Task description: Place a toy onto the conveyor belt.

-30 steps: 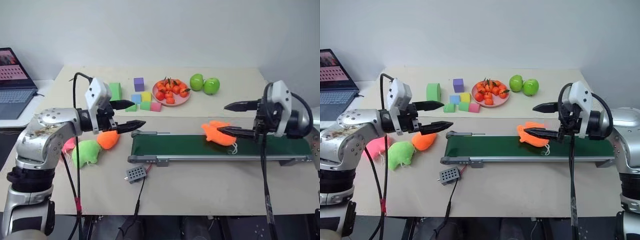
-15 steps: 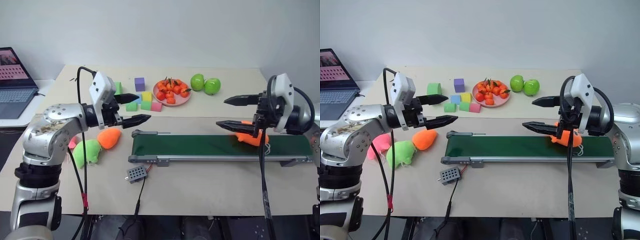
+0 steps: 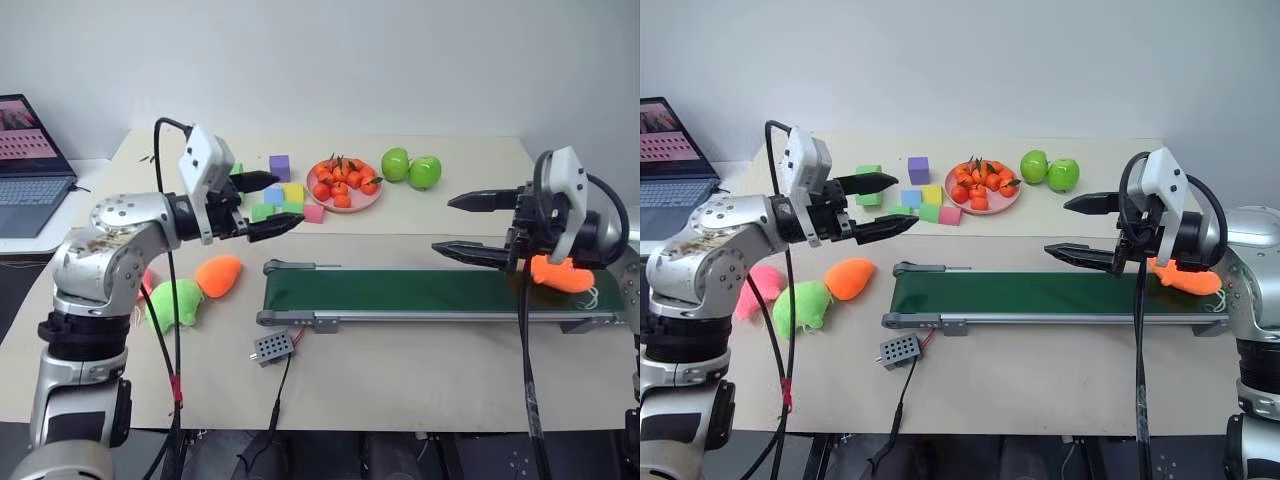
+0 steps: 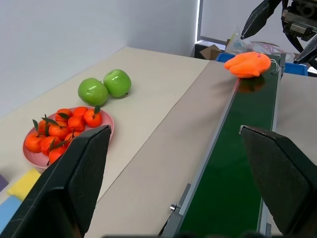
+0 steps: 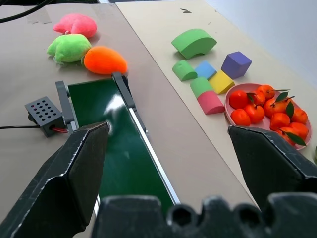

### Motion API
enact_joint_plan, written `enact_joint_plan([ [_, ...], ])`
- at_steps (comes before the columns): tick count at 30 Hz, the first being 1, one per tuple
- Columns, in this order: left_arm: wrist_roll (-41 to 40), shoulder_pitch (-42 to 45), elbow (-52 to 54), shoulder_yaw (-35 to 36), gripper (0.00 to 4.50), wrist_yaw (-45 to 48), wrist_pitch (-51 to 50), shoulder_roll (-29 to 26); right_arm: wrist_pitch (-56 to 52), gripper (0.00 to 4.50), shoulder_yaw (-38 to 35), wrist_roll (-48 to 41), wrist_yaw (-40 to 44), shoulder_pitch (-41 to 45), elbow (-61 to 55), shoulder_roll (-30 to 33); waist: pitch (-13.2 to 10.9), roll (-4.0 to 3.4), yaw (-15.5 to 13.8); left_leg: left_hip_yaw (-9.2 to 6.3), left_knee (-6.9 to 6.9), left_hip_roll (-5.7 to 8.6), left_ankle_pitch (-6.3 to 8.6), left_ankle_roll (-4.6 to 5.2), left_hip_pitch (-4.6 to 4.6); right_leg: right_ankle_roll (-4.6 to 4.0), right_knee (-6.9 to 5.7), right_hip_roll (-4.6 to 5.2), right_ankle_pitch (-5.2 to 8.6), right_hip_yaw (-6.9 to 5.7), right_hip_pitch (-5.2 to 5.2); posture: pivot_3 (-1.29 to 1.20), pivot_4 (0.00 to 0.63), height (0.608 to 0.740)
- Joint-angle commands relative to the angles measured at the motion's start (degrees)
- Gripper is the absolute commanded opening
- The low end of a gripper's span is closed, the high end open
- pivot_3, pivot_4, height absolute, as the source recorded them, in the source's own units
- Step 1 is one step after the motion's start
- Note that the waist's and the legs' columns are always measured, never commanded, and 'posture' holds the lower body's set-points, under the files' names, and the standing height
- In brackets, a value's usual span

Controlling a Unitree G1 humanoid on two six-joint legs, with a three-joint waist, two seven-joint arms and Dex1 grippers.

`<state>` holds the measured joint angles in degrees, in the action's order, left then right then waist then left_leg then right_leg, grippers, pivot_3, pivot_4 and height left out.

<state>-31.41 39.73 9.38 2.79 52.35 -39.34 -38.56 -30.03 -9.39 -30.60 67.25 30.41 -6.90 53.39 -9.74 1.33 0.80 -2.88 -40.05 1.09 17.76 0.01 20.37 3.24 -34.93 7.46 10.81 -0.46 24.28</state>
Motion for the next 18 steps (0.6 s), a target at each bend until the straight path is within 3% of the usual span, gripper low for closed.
enact_joint_plan([
  [1,0.41,1.27,0.57,0.33,4.42,0.31,1.68,-0.33,-0.03,4.50,-1.68,-1.08,-0.69,0.62,-1.64,0.47,0.00,0.00,0.03,0.00,0.00,0.00,0.00,0.00,0.00,0.00,0.00,0.00,0.00,0.00,0.00,0.00,0.150,0.738],
  [18,0.26,0.12,0.59,0.30,4.42,3.33,1.14,-2.65,0.27,4.50,-1.51,-0.90,-0.36,0.57,-1.29,0.63,0.00,0.00,0.07,0.00,0.00,0.00,0.00,0.00,-0.01,0.00,0.00,0.00,0.00,0.00,0.00,0.00,0.150,0.738],
])
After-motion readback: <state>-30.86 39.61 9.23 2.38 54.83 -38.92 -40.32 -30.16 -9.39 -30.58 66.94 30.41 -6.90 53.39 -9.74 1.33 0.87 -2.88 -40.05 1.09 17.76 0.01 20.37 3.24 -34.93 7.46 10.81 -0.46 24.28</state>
